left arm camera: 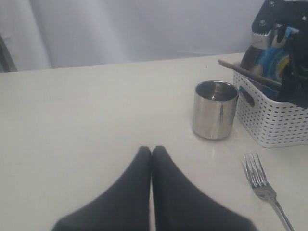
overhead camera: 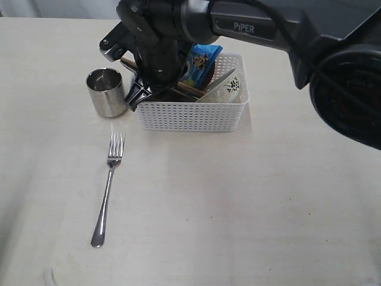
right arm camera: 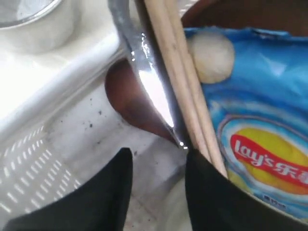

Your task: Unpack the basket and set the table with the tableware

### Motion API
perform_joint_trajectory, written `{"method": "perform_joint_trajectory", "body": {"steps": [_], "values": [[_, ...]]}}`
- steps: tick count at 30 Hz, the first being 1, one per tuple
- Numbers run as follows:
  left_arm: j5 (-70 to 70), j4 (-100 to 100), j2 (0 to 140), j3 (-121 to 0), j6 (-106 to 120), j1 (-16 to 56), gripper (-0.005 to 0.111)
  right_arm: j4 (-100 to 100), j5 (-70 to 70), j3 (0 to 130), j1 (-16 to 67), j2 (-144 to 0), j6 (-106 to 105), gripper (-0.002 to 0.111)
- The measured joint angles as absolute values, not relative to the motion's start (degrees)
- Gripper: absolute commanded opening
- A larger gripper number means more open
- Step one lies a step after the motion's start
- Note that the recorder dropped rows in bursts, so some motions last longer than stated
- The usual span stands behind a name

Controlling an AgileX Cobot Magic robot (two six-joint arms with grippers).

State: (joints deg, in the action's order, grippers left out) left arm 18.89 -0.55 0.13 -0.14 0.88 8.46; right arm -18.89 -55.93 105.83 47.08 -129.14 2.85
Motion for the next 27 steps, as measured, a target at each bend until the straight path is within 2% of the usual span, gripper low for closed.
{"method": "perform_joint_trajectory", "body": {"steps": [6,20,23,27], "values": [[18.89,-0.55,0.13,-0.14,0.88,8.46,0.0,-21.06,-54.6,105.83,47.08,-129.14,4.59,-0.001],[18.89,-0.55,0.13,-0.14,0.88,8.46,0.0,-22.72,-54.82,105.83,47.08,-127.7,4.7,0.0],[18.89,-0.55,0.13,-0.14,0.88,8.46,0.0,-22.72,-54.82,105.83,47.08,-126.1,4.59,0.015],[18.89,-0.55,0.13,-0.14,0.88,8.46,0.0,-19.37,-54.91,105.83,47.08,-124.89,1.73,0.053]]}}
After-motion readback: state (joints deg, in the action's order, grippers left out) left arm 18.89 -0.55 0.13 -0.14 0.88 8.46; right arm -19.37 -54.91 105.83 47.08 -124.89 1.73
